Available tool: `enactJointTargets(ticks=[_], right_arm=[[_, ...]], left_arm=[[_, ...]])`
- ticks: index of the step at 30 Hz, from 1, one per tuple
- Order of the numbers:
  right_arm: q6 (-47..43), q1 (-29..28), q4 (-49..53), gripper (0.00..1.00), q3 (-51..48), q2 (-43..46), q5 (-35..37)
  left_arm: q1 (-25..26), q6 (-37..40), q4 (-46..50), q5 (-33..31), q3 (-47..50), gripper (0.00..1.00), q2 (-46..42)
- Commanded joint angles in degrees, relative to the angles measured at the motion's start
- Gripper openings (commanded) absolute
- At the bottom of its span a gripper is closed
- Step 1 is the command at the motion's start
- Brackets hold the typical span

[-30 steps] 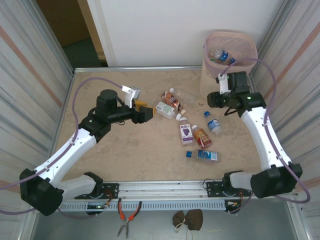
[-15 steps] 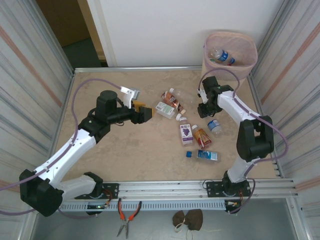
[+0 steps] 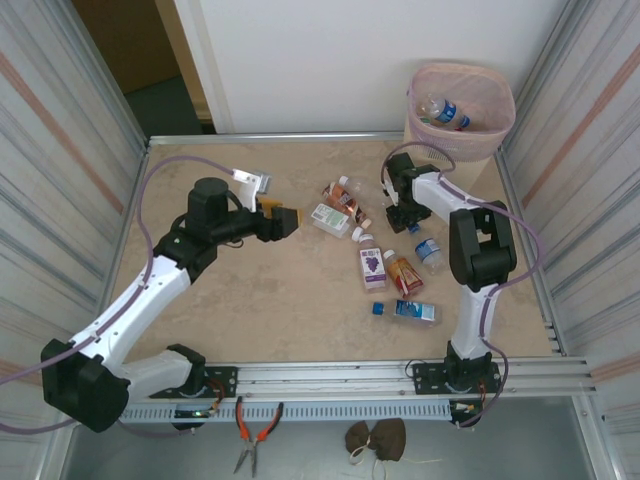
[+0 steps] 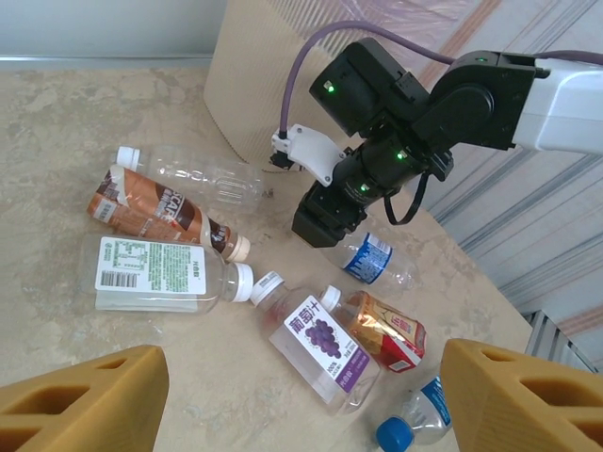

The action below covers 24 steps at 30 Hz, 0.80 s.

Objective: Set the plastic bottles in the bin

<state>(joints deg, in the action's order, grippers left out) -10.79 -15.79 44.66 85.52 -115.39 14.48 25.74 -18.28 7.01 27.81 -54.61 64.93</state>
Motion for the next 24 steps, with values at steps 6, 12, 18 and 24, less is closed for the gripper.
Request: enactJointTargets(ticks=[6,12,18,24], right_arm=[[-2.05,0.21,0.26,0.51,1.78,-4.45,3.83],[-1.83,0.23,0.06,0.47,1.29,-5.59,3.64],[-1.79,0.23,-0.17,0.4,0.86,-4.69,3.91],[-1.85,-0.42,0.12,0.35,0.45,-1.93,4.26]], left_arm=[[-0.9,-0.75,-2.43,0.3,0.91,0.76,0.99],[-1.22,-0.75,-2.61,0.6,0.95,0.76,1.26],[-1.57,-0.84,-2.85,0.93,1.0,0.76,1.51],[-1.76,-0.95,-3.11,1.1,1.08,0.76,1.44]])
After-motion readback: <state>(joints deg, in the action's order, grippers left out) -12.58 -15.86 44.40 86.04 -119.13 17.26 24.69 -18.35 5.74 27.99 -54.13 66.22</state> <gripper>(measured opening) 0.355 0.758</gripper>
